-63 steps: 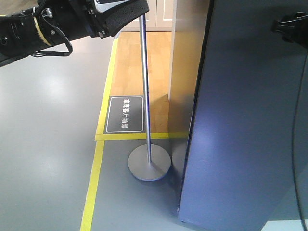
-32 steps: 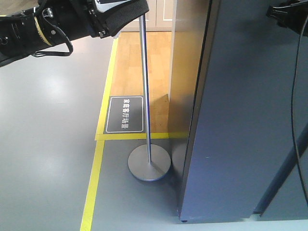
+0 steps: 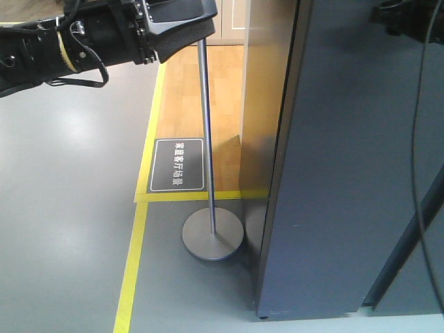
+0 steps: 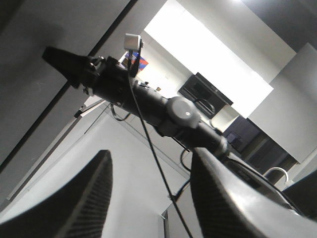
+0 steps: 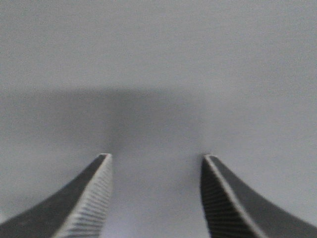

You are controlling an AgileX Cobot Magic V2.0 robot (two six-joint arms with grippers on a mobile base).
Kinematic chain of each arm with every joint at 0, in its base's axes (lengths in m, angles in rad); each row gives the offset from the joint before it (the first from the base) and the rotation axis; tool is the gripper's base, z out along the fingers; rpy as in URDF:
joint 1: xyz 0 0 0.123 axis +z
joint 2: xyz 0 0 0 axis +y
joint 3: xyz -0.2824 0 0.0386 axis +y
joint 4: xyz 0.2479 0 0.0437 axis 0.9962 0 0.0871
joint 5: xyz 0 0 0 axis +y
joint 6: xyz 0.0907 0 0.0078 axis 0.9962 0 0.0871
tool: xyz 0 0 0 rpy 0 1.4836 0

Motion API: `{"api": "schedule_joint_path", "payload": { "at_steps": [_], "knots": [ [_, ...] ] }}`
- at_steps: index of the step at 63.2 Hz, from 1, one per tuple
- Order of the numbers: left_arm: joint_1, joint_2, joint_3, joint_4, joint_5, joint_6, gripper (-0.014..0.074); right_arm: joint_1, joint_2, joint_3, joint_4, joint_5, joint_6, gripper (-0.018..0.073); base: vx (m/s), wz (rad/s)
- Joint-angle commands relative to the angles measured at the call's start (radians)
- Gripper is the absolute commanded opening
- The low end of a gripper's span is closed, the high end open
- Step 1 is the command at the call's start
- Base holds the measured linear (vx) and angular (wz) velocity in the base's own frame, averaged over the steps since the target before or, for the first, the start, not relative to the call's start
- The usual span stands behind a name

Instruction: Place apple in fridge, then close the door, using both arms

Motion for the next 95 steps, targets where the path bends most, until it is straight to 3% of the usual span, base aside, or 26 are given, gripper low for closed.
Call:
{"api": "schedule_joint_path", "payload": {
  "at_steps": [1, 11, 18, 21, 33, 43, 50, 57, 62, 73, 76, 84, 95],
  "knots": [
    [0.002, -0.051, -0.030, -0.069, -0.017, 0.000, 0.0313, 0.005, -0.131, -0.041, -0.007, 0.116, -0.004, 0.0306, 0.01, 0.03],
    [0.002, -0.061, -0.030, -0.039, -0.083, 0.000, 0.0179, 0.006, -0.258, -0.041, 0.001, 0.397, -0.016, 0.0115, 0.00, 0.02],
    [0.002, -0.080, -0.030, 0.001, -0.167, 0.000, 0.0047, 0.006, -0.333, -0.041, 0.015, 0.542, -0.086, -0.0016, 0.00, 0.00],
    [0.002, -0.096, -0.030, 0.030, -0.210, 0.000, -0.0006, 0.006, -0.363, -0.037, 0.025, 0.579, -0.109, -0.0016, 0.00, 0.00],
    [-0.005, -0.198, -0.030, 0.212, -0.240, -0.001, -0.0008, 0.006, -0.491, 0.025, 0.093, 0.703, -0.160, -0.0008, 0.00, 0.00],
    [-0.043, -0.361, 0.011, 0.397, -0.239, -0.001, -0.0008, 0.006, -0.642, 0.266, 0.182, 0.694, -0.270, -0.0006, 0.00, 0.00],
    [-0.054, -0.506, 0.146, 0.438, -0.235, -0.001, -0.0008, 0.006, -0.777, 0.468, 0.227, 0.647, -0.356, -0.0006, 0.00, 0.00],
    [-0.052, -0.667, 0.366, 0.438, -0.162, -0.001, -0.0008, 0.006, -0.934, 0.692, 0.237, 0.555, -0.371, -0.0006, 0.00, 0.00],
    [-0.050, -0.784, 0.547, 0.438, -0.050, -0.001, -0.0008, 0.005, -1.031, 0.817, 0.218, 0.515, -0.370, -0.0006, 0.00, 0.00],
    [-0.050, -1.008, 0.965, 0.418, 0.356, -0.001, -0.0008, 0.005, -1.209, 1.050, 0.209, 0.511, -0.363, -0.0006, 0.00, 0.00],
    [-0.050, -1.053, 1.078, 0.381, 0.476, -0.001, -0.0008, 0.005, -1.247, 1.098, 0.206, 0.511, -0.363, -0.0006, 0.00, 0.00],
    [-0.050, -1.126, 1.251, 0.217, 0.652, -0.001, -0.0008, 0.005, -1.316, 1.174, 0.208, 0.517, -0.363, -0.0006, 0.00, 0.00],
    [-0.050, -1.143, 1.342, 0.038, 0.731, -0.001, -0.0008, 0.005, -1.346, 1.200, 0.209, 0.556, -0.363, -0.0006, 0.00, 0.00]
  ]
}}
